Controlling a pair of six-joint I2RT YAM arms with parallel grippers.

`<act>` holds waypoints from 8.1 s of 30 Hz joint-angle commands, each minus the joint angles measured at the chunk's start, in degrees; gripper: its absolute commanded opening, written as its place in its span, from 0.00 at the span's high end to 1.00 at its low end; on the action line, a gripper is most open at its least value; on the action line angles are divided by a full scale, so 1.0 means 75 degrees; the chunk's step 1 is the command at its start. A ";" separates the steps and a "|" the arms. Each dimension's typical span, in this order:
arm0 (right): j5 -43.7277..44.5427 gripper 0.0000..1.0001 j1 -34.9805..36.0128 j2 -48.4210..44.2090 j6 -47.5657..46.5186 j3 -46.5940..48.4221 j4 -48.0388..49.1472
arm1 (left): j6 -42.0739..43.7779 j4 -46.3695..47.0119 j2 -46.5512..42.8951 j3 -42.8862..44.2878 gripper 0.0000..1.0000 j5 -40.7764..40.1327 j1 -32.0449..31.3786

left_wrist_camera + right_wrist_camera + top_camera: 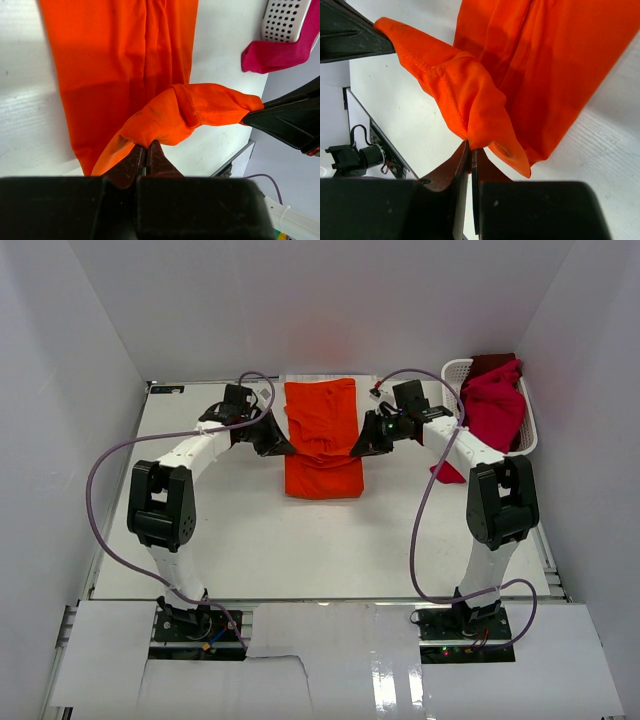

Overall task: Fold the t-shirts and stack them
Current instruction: Fold the folded rectangular tshirt in 1/3 of the way, then grab one side of the 2/3 rectangular tshirt with both arms

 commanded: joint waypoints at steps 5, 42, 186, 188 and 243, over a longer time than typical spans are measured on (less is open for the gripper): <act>-0.0023 0.92 -0.0160 0.0506 -0.0123 0.0938 -0.0247 | 0.0203 -0.0241 0.0322 0.0875 1.00 -0.0131 0.0094; -0.0609 0.90 -0.0629 0.3189 -0.0053 0.3657 -0.0200 | 0.0378 -0.0569 0.2595 0.3043 1.00 -0.0307 0.0329; -0.1042 0.92 -0.0453 0.6427 0.1659 0.5908 0.7006 | -0.0465 0.5208 0.2186 -0.2593 1.00 0.0713 -0.1160; -0.1089 0.92 -0.0500 0.6041 0.1495 0.5790 0.7030 | -0.0489 0.5185 0.2151 -0.2593 1.00 0.0712 -0.1183; -0.1311 0.15 -0.0149 -0.4088 0.2618 -0.8682 0.5575 | -0.1789 0.5923 -0.1705 -0.6999 1.00 -0.0108 -0.2601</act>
